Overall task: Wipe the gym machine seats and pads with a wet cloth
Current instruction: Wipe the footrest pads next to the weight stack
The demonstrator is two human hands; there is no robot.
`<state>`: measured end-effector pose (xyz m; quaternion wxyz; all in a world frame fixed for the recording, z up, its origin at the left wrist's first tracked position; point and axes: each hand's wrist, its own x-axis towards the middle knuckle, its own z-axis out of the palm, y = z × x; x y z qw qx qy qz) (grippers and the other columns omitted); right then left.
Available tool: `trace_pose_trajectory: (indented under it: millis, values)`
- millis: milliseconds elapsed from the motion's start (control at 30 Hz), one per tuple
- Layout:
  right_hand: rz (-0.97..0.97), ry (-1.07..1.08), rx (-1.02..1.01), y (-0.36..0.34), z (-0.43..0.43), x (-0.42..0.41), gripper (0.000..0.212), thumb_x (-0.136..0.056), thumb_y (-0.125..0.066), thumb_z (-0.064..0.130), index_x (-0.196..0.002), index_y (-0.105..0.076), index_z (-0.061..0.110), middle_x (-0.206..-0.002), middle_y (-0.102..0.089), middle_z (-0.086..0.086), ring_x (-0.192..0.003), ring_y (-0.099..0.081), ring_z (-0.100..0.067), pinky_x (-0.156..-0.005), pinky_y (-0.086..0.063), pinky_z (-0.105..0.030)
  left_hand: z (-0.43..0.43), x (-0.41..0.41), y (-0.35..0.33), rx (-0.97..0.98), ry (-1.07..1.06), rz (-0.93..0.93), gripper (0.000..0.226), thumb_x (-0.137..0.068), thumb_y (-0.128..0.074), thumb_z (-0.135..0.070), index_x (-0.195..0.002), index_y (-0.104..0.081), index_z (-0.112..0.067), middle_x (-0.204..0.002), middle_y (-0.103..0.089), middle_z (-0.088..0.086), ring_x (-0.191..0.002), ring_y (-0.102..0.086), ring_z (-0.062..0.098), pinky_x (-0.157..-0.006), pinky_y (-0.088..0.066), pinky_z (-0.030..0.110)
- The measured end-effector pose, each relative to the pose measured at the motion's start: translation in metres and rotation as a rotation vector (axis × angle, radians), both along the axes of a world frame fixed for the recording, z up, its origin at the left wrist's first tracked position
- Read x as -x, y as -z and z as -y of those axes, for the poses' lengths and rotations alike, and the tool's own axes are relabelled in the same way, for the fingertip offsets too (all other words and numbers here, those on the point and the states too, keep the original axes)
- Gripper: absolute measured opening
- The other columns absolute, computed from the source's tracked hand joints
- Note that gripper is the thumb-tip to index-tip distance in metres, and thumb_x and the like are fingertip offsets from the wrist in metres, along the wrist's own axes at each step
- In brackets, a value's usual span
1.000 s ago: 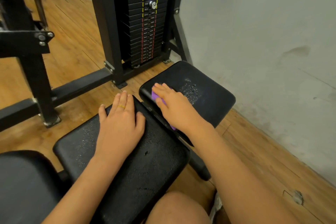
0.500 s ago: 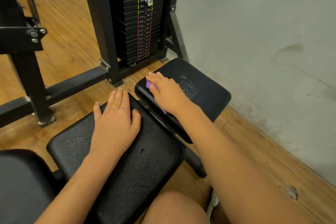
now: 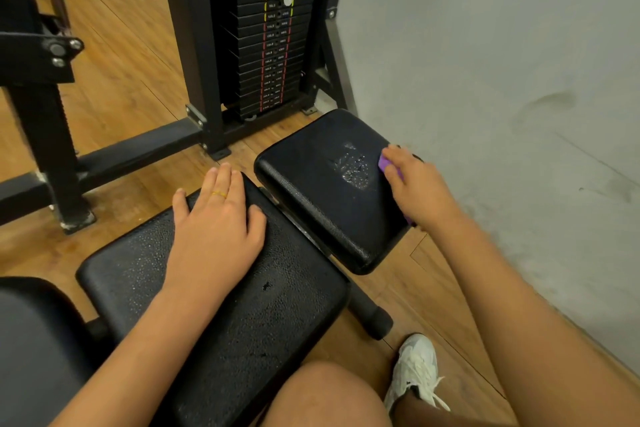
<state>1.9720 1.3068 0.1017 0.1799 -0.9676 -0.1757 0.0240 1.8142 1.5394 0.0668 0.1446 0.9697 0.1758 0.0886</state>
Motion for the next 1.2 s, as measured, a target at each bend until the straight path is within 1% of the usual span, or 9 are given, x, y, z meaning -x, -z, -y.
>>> trace_pose_trajectory:
  millis: [167,333,600,767,867,967,1033,1100,1200]
  values:
    - [-0.029,-0.041,-0.018,-0.002,-0.033,0.019,0.037,-0.106,-0.036,0.027,-0.137,-0.050,0.013,-0.147,-0.047,-0.007,-0.137,-0.041,-0.027,-0.108,-0.033,-0.040,0.000,0.002,-0.001,-0.002,-0.001,0.003,0.065,-0.092,-0.030,-0.038,-0.147,-0.040,-0.005,-0.157,-0.037,0.011,-0.148,-0.028,0.024,-0.114,-0.021,0.059]
    - [0.062,0.140,-0.104,0.012,-0.018,0.089,0.042,-0.107,-0.036,0.026,-0.147,-0.043,0.021,-0.157,-0.033,0.007,-0.148,-0.022,-0.013,-0.111,-0.017,-0.021,-0.001,0.000,-0.001,0.001,0.002,0.005,0.065,-0.093,-0.030,-0.039,-0.149,-0.038,-0.006,-0.158,-0.035,0.010,-0.149,-0.026,0.022,-0.115,-0.020,0.059]
    - [-0.041,0.112,-0.070,0.004,-0.030,-0.017,0.033,-0.105,-0.038,0.021,-0.133,-0.054,0.014,-0.118,-0.061,-0.018,-0.117,-0.056,-0.035,-0.096,-0.042,-0.037,-0.004,0.002,0.001,0.012,0.002,-0.012,0.056,-0.099,-0.039,-0.034,-0.147,-0.037,-0.005,-0.158,-0.034,0.011,-0.149,-0.025,0.024,-0.115,-0.020,0.060]
    - [0.014,0.003,-0.087,0.019,-0.021,0.067,0.041,-0.105,-0.039,0.025,-0.145,-0.046,0.024,-0.156,-0.037,0.006,-0.146,-0.028,-0.014,-0.115,-0.029,-0.037,0.000,0.004,-0.003,0.012,0.006,-0.022,0.065,-0.093,-0.029,-0.040,-0.148,-0.038,-0.006,-0.158,-0.035,0.010,-0.148,-0.027,0.023,-0.115,-0.021,0.059]
    - [0.066,-0.017,-0.154,0.026,-0.022,0.088,0.042,-0.105,-0.040,0.027,-0.147,-0.045,0.028,-0.154,-0.033,0.018,-0.143,-0.019,0.004,-0.120,-0.017,-0.024,-0.003,0.006,-0.001,0.008,0.001,-0.004,0.066,-0.093,-0.029,-0.040,-0.148,-0.039,-0.005,-0.158,-0.035,0.010,-0.148,-0.028,0.023,-0.115,-0.021,0.059]
    - [0.012,-0.007,-0.112,0.016,-0.026,0.027,0.041,-0.105,-0.040,0.026,-0.146,-0.045,0.026,-0.154,-0.035,0.015,-0.144,-0.028,-0.004,-0.117,-0.019,-0.027,-0.002,0.000,-0.002,0.011,0.007,0.002,0.065,-0.093,-0.029,-0.040,-0.147,-0.041,-0.006,-0.158,-0.036,0.010,-0.148,-0.029,0.023,-0.114,-0.022,0.059]
    - [-0.009,-0.059,-0.089,0.009,-0.037,-0.025,0.041,-0.105,-0.041,0.024,-0.146,-0.046,0.023,-0.155,-0.037,0.010,-0.116,-0.056,-0.001,-0.113,-0.031,-0.036,-0.001,-0.002,0.000,0.009,0.013,-0.010,0.066,-0.093,-0.028,-0.041,-0.148,-0.039,-0.006,-0.158,-0.035,0.009,-0.148,-0.028,0.022,-0.114,-0.022,0.059]
    - [-0.014,-0.132,-0.111,0.008,-0.059,-0.065,0.039,-0.105,-0.043,0.024,-0.143,-0.050,0.024,-0.151,-0.045,0.006,-0.063,-0.046,0.014,-0.092,-0.050,-0.035,-0.001,-0.002,0.002,0.013,0.008,-0.015,0.068,-0.093,-0.027,-0.042,-0.150,-0.037,-0.007,-0.159,-0.034,0.008,-0.149,-0.026,0.021,-0.115,-0.021,0.058]
    - [-0.025,-0.186,-0.103,0.004,-0.090,-0.093,0.036,-0.105,-0.043,0.027,-0.140,-0.054,0.026,-0.127,-0.065,-0.002,-0.036,-0.051,-0.004,-0.065,-0.057,-0.032,-0.003,-0.001,0.001,0.018,0.002,-0.025,0.069,-0.093,-0.026,-0.042,-0.151,-0.036,-0.007,-0.160,-0.032,0.007,-0.150,-0.025,0.020,-0.116,-0.020,0.058]
